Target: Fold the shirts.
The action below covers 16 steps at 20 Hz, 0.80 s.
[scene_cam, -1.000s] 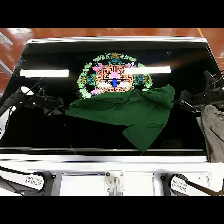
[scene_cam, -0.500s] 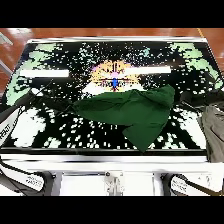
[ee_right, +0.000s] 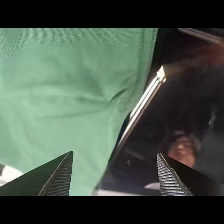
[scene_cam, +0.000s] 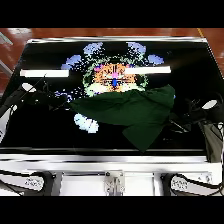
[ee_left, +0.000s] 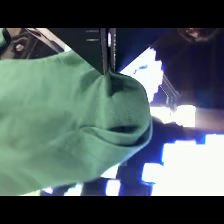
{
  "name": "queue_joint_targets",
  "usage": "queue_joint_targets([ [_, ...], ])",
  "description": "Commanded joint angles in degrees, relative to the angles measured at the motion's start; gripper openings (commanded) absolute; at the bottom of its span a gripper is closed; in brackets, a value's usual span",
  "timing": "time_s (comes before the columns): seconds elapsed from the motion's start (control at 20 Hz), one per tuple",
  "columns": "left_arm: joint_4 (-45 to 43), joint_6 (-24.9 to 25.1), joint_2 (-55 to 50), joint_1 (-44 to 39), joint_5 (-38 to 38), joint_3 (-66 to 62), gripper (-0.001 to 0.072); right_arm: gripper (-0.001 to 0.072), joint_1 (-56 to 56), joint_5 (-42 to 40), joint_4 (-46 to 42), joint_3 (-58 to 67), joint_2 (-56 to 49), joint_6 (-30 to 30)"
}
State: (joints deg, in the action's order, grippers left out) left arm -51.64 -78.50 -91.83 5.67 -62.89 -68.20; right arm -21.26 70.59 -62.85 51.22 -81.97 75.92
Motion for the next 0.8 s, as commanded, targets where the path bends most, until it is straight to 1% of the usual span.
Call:
queue_joint_targets([
  [0.0, 0.07, 1.36, 2.78, 0.02, -1.42, -0.07, 0.0036, 0.0637, -0.04, -5.18, 6.56, -1.49, -3.76, -1.01],
  [0.1, 0.07, 1.44, 3.34, 0.00, -1.42, -0.04, 0.0036, 0.0611, 0.00, -7.15, 7.96, -1.49, -4.76, -1.05],
  [0.15, 0.07, 1.60, 3.50, 0.00, -1.51, -0.04, 0.0036, 0.0554, 0.00, -8.20, 7.96, -1.49, -5.01, -1.01],
  [0.2, 0.09, 1.60, 3.58, 0.00, -1.68, -0.07, 0.0036, 0.0541, 0.00, -9.29, 7.96, -1.49, -5.07, -1.01],
  [0.25, 0.09, 1.60, 3.72, -0.02, -1.70, -0.04, 0.0035, 0.0465, 0.00, -10.27, 8.22, -1.46, -5.07, -1.01],
  [0.3, 0.07, 1.92, 3.96, -0.02, -1.53, -0.07, 0.0035, 0.0228, 0.00, -10.75, 9.09, -1.46, -5.07, -1.03],
  [0.35, 0.02, 2.91, 4.31, 0.00, -1.25, -0.17, 0.0035, 0.0058, 0.00, -10.60, 11.21, -1.46, -5.07, -1.29],
  [0.4, 0.00, 3.04, 4.63, 0.13, -1.25, -0.70, 0.0035, 0.0057, 0.00, -9.73, 13.97, -1.27, -5.05, -3.10],
  [0.45, 0.00, 3.06, 5.29, 0.13, -1.25, -1.81, 0.0034, 0.0057, 0.00, -7.21, 16.70, -0.28, -4.94, -6.47],
  [0.5, 0.00, 3.08, 6.36, 0.13, -1.20, -3.41, 0.0033, 0.0056, 0.00, -4.22, 18.25, 1.40, -4.42, -9.01],
  [0.55, -0.22, 3.06, 8.00, 0.13, -1.22, -6.10, 0.0033, 0.0056, 0.00, -1.31, 18.49, 3.96, -2.86, -10.05],
  [0.65, -1.79, 3.10, 12.57, 0.13, -1.20, -13.90, 0.0032, 0.0055, 0.00, 1.79, 18.58, 11.04, 2.82, -11.41],
  [0.75, -2.32, 4.13, 18.78, 0.13, 0.00, -24.11, 0.0033, 0.0056, -0.02, 2.97, 20.26, 21.20, 10.86, -13.46],
])
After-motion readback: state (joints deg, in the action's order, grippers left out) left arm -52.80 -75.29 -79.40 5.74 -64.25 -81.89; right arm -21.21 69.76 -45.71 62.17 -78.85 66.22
